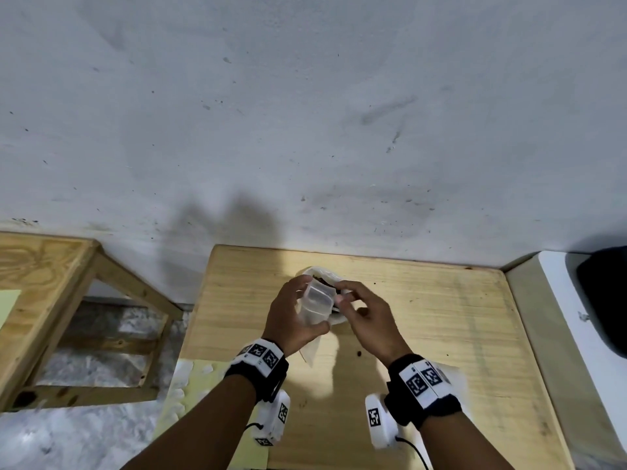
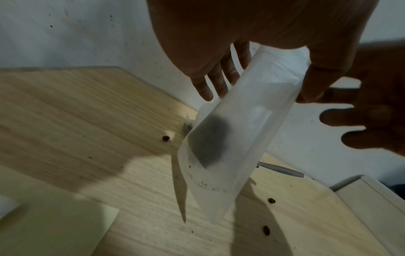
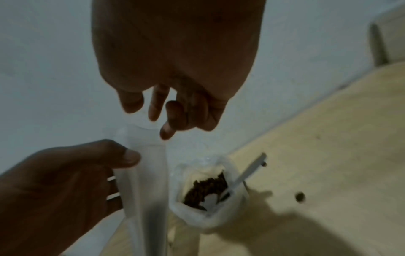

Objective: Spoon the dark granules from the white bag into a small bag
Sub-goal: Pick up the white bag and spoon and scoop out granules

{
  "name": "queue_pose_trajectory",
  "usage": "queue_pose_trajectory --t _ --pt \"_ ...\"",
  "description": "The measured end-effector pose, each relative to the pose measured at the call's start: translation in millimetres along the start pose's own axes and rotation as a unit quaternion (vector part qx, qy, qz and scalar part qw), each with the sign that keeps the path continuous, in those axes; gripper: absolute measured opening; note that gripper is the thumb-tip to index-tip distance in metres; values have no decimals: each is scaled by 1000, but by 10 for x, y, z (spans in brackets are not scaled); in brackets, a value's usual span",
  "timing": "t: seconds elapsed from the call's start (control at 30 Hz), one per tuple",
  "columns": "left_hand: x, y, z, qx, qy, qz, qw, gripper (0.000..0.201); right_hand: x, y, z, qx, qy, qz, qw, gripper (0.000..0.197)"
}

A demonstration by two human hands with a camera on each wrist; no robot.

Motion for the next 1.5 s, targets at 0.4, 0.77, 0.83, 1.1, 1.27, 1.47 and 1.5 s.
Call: queue_pose_trajectory --t 0.4,0.77,0.83,1.1,1.27,1.47,1.5 --pt "6 10 75 25 29 3 999 69 -154 -60 104 224 -13 18 974 9" --pt "-119 -135 18 106 -3 99 989 29 -104 306 34 -42 30 -64 997 11" --pt "-113 -170 -24 96 -28 108 989 43 -97 313 18 -49 21 -60 997 11" --pt "-47 9 2 62 -47 76 994 26 -122 301 22 -36 -39 -70 996 40" --pt "-67 3 52 133 -32 118 984 36 -132 250 91 -95 4 -81 992 32" --pt "-39 67 126 153 -20 124 980 25 -89 222 168 -132 14 -97 986 20" --pt "-29 62 116 158 -18 126 979 27 -84 229 168 -130 22 -95 987 21"
Point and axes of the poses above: each hand's wrist, its own x-axis away from the middle knuckle, its own z-axis out of the back of the hand, y = z × x, the point moved 6 cm from there along -x, towards the middle knuckle, and after that the axes turned 7 degrees about z, right-handed, at the moved point
